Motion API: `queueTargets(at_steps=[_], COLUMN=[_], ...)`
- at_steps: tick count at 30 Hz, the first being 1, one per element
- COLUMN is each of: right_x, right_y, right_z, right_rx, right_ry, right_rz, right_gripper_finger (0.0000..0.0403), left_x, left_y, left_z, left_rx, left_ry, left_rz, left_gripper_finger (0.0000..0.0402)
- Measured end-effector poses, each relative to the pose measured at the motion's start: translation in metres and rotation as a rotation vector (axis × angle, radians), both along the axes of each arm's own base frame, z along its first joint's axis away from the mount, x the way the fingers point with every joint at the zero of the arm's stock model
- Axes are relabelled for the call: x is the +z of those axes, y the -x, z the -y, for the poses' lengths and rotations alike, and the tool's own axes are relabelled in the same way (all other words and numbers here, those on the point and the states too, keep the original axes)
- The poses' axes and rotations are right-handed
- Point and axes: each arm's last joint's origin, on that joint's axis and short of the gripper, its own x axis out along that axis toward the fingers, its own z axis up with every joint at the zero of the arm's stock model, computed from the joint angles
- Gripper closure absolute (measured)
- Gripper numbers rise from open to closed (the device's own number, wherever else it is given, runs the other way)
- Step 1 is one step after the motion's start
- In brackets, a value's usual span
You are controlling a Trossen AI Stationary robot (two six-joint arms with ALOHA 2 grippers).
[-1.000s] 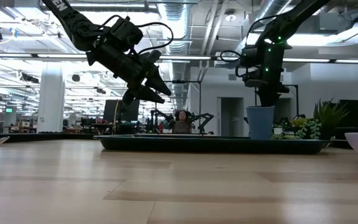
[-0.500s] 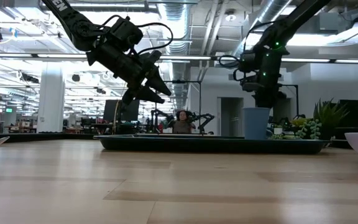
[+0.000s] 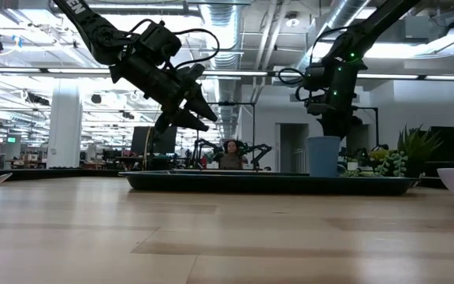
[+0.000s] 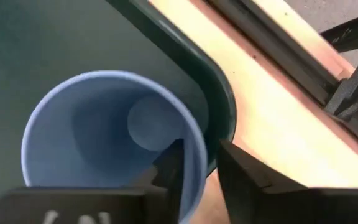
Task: Pick and place plate/cup/fork/spoon on tray
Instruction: Put the blue cup on the black tray, then put the blue plate on the black tray at the bottom of the blue cup
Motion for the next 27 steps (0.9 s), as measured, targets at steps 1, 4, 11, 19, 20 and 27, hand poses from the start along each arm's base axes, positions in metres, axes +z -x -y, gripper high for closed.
queueTargets(at_steps=[1, 4, 11, 19, 20, 27], right_x=[0.001, 0.015, 0.088, 0.126, 0.124, 0.075], right_y=[-0.001, -0.002, 0.009, 0.038, 0.039, 0.059], right_z=[0.000, 0.002, -0.013, -0.106, -0.121, -0.207], right_rx=[0.002, 0.003, 0.000, 0.058, 0.072, 0.158], right_ry=[0.004, 0.031, 0.143, -0.051, -0.065, -0.199], right_rz=[0.003, 0.025, 0.114, 0.074, 0.074, 0.021], right_gripper_finger=[0.0268, 0.0231, 0.0190, 0.0195, 0.0197, 0.0197], left_x=[0.000, 0.000, 0.000, 0.000, 0.001, 0.003], left_y=[0.000, 0.000, 0.000, -0.001, -0.001, -0.003], left_z=[0.000, 0.000, 0.000, 0.004, 0.004, 0.005], left_rx=[0.000, 0.000, -0.010, -0.140, -0.140, -0.180], left_ry=[0.000, -0.001, 0.002, 0.018, 0.017, 0.016], left_rz=[0.000, 0.000, 0.002, 0.022, 0.023, 0.050], left_gripper_finger=[0.0228, 0.0228, 0.0228, 0.0208, 0.0204, 0.0175])
